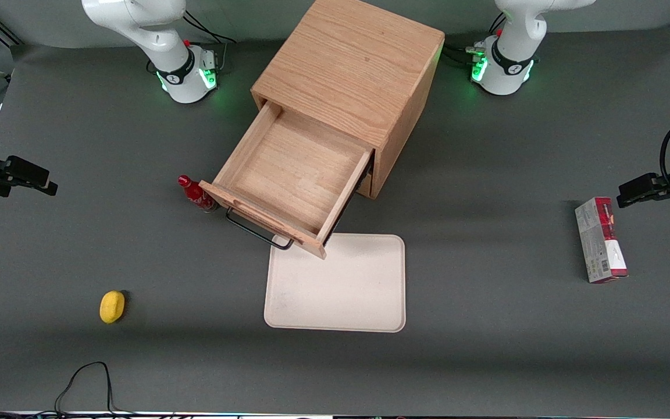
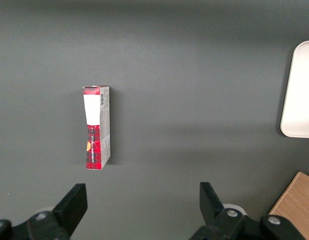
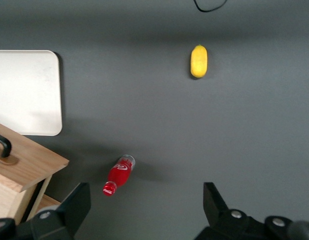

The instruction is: Open upper drawer

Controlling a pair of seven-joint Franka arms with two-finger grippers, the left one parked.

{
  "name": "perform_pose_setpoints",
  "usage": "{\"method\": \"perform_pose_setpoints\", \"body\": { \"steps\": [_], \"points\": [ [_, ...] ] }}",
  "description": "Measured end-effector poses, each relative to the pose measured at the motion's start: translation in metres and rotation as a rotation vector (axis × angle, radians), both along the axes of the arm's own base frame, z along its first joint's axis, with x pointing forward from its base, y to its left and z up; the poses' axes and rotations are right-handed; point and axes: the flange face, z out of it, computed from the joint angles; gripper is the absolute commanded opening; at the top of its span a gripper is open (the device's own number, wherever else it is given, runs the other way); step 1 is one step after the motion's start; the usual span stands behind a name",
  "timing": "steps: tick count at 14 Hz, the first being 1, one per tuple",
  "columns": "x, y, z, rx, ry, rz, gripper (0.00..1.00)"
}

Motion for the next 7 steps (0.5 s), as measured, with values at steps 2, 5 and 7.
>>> {"method": "perform_pose_setpoints", "body": {
  "steps": [2,5,7],
  "points": [
    [-0.0003,-0.0009,-0.0065,-0.037,0.010,0.001,1.00],
    [-0.0001,0.0011,-0.0099,-0.058,0.016,0.007,1.00],
    [-0.0002,0.0009,-0.0112,-0.059,0.019,0.007,1.00]
  ]
}}
